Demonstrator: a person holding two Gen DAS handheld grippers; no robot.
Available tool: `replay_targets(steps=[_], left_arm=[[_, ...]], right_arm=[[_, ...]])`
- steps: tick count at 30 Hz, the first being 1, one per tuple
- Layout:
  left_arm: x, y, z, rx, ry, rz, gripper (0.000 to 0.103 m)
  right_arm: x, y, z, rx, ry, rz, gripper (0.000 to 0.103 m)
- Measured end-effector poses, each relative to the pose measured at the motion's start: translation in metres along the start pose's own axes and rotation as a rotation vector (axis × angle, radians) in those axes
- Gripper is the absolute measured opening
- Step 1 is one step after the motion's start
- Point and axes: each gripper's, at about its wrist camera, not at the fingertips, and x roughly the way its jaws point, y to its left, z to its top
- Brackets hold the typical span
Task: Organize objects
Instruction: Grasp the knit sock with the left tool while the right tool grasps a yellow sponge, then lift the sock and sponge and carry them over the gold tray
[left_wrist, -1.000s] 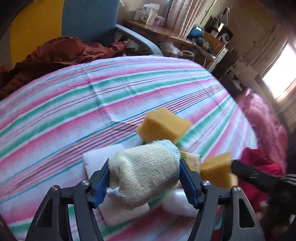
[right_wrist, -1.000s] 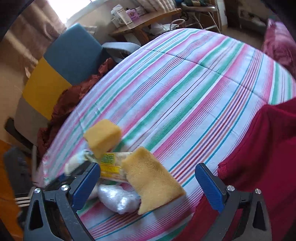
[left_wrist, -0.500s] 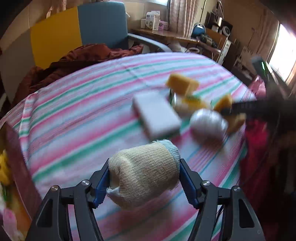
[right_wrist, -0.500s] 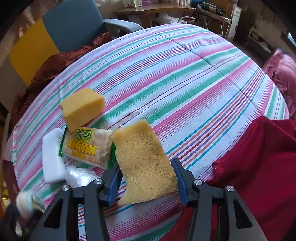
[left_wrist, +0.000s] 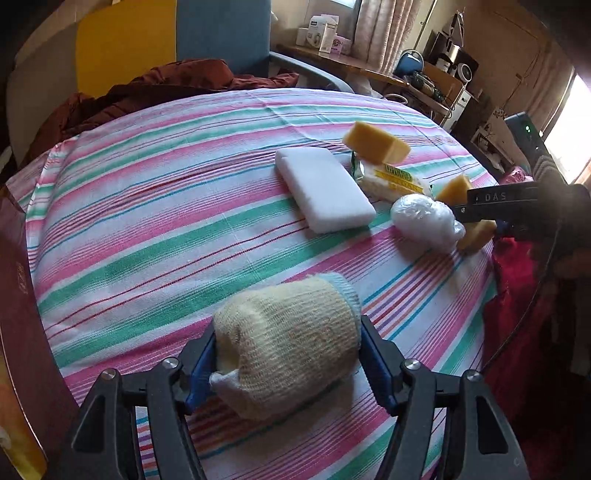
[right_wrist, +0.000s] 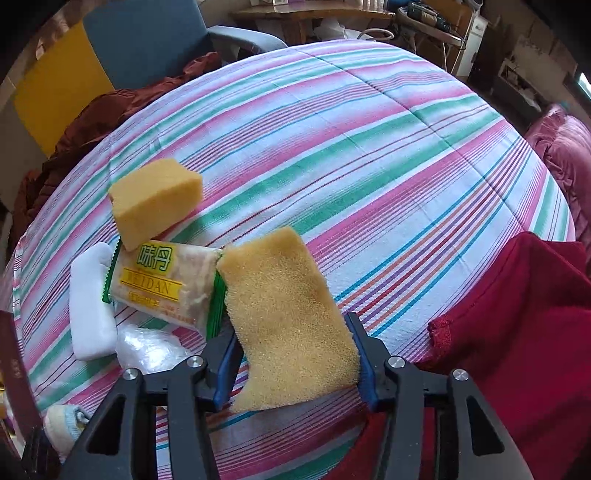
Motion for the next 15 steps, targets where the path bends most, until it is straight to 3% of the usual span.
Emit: replay_targets(steps=[6,8,15], left_arm=[[-0.0016,0.0045,-0.0013,-0.018,0.0,-0.019,0.07],[-0.0024,0.0051,-0.0026,-0.019,-0.007,-0.025,0.07],[-0.0045,0.0072,-0.0043,-0.027,-0.012,-0.039,0.071]], right_arm=[[0.0025,0.0029,-0.0012,-0.012,-0.006,-0.012,0.061],[0.0034,0.0036,-0.0018,-0.017,-0.01,0.012,0.071],[0.0028,0.0071,-0.0043,-0.038,-0.004,-0.029,0.074]])
